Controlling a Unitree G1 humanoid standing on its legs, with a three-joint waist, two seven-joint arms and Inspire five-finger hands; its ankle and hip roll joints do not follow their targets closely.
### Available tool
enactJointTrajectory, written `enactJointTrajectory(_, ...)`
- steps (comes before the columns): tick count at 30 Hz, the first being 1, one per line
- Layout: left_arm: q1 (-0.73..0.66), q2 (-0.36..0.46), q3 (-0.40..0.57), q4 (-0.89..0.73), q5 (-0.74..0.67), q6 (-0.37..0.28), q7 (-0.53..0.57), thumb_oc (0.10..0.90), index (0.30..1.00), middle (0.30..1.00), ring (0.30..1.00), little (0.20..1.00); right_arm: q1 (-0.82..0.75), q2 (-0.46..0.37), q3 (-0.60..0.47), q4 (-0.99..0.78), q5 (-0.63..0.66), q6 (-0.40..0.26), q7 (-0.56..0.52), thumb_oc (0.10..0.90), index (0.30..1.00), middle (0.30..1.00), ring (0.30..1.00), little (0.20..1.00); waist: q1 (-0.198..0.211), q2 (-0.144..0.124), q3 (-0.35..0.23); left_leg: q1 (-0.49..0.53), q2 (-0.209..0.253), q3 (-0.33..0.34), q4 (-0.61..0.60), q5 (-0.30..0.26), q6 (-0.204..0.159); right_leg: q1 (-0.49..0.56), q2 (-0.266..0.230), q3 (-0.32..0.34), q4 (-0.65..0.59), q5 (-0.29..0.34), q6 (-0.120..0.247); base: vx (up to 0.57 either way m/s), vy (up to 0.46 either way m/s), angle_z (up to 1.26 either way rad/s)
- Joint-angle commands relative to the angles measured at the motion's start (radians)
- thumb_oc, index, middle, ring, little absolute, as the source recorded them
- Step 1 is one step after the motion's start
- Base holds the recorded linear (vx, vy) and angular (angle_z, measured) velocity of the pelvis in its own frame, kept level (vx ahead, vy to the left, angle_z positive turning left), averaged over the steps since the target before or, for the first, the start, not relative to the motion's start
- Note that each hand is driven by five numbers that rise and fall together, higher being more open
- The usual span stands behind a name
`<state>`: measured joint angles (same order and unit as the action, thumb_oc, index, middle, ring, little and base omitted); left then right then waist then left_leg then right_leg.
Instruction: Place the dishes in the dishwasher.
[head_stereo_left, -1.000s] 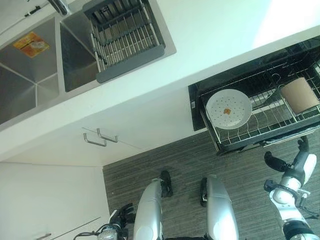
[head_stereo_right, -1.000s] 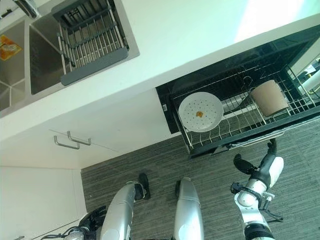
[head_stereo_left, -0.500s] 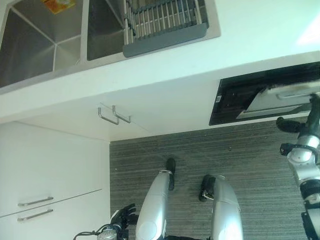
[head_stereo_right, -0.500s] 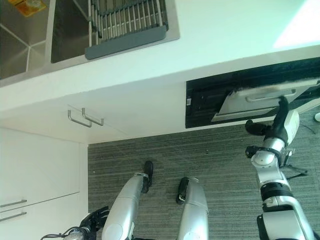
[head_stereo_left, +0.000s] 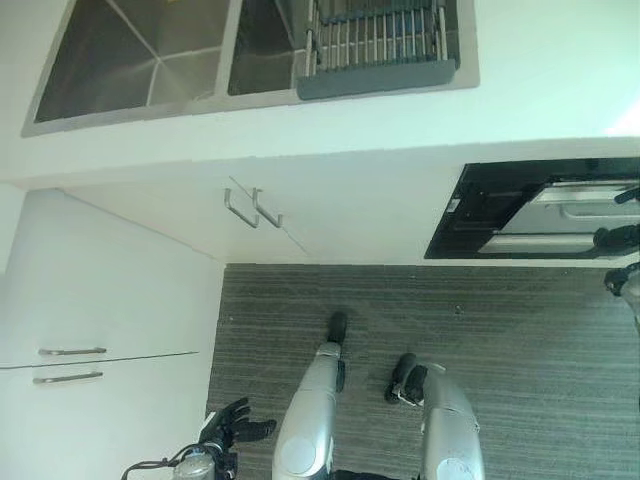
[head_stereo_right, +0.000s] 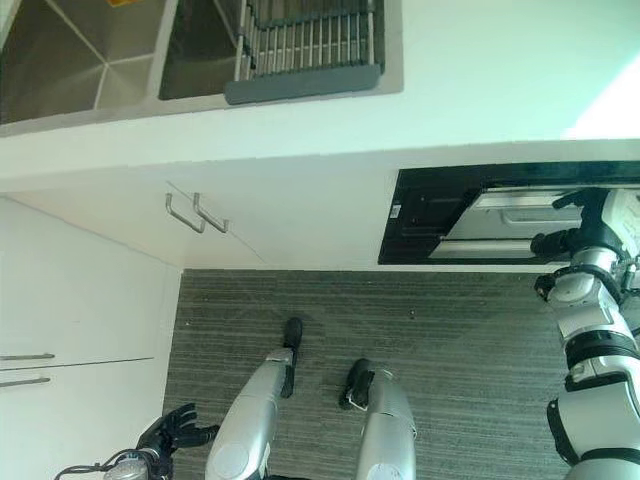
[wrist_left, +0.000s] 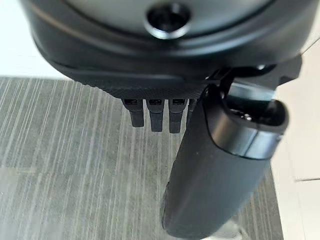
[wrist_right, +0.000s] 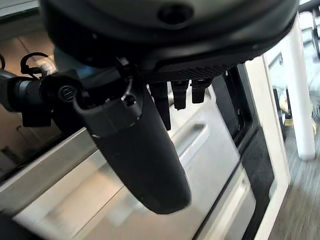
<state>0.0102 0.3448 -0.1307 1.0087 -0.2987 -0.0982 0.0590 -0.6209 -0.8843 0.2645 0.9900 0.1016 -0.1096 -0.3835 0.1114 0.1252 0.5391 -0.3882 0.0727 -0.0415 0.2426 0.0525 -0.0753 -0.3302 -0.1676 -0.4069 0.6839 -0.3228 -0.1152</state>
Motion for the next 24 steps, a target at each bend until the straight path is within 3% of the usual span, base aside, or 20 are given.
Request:
enactJointTrajectory(1,0.023,0.088,0.049,-0.028,-0.041,-0.069,0.136,0.8,0.9,0.9,0.9,0.9,-0.126,0.077,-0.008,-0.183,0.066,-0.174,0.025,0.8,0.9,0.9,0.9,0.9,0.062,-0.027,-0.023,0.05,-0.006,0.075,0.057,-0.095,0.013,0.156,0.07,0.091,-0.054,-0.1,0.033,0.03,0.075,0.41)
enactJointTrajectory(7,0.05,0.052,0.122,-0.083,0.003,-0.151,0.16,0.8,0.9,0.9,0.9,0.9,0.256,0.252,-0.108,-0.291,0.102,-0.186,-0.006,0.8,0.9,0.9,0.9,0.9,0.014,-0.032,-0.073,0.11,0.002,0.081,0.057,-0.13,0.01,0.261,0.075,0.097,-0.187,-0.066,0.048,0.05,0.084,0.07)
enactJointTrajectory(13,0.106,-0.001,0.125,-0.166,0.038,-0.211,0.021,0.8,0.9,0.9,0.9,0.9,0.527,0.364,-0.17,-0.307,0.105,-0.156,0.017,0.8,0.9,0.9,0.9,0.9,-0.038,-0.042,-0.13,0.169,-0.004,0.093,0.057,-0.175,0.014,0.353,0.089,0.107,-0.326,-0.023,0.069,0.03,0.098,-0.1)
enactJointTrajectory(16,0.121,-0.021,0.11,-0.206,-0.002,-0.204,-0.037,0.8,0.9,0.9,0.9,0.9,0.586,0.39,-0.178,-0.294,0.097,-0.149,0.053,0.8,0.9,0.9,0.9,0.9,-0.053,-0.044,-0.144,0.183,-0.007,0.1,0.057,-0.189,0.018,0.369,0.092,0.11,-0.348,-0.015,0.074,0.01,0.074,-0.1)
enactJointTrajectory(19,0.133,-0.057,0.098,-0.238,-0.126,-0.138,-0.208,0.8,0.9,0.9,0.9,0.9,0.658,0.438,-0.162,-0.267,0.085,-0.163,0.077,0.8,0.9,0.9,0.9,0.9,-0.074,-0.053,-0.168,0.21,-0.007,0.112,0.057,-0.214,0.029,0.389,0.1,0.113,-0.378,0.0,0.083,-0.01,0.037,-0.08)
enactJointTrajectory(24,0.111,-0.104,0.058,-0.192,-0.169,-0.063,-0.32,0.8,0.9,0.9,0.9,0.9,0.674,0.477,-0.123,-0.216,0.126,-0.139,0.117,0.8,0.9,0.9,0.9,0.9,-0.092,-0.066,-0.199,0.234,-0.01,0.119,0.057,-0.242,0.04,0.39,0.102,0.12,-0.384,0.004,0.095,-0.02,0.024,-0.06)
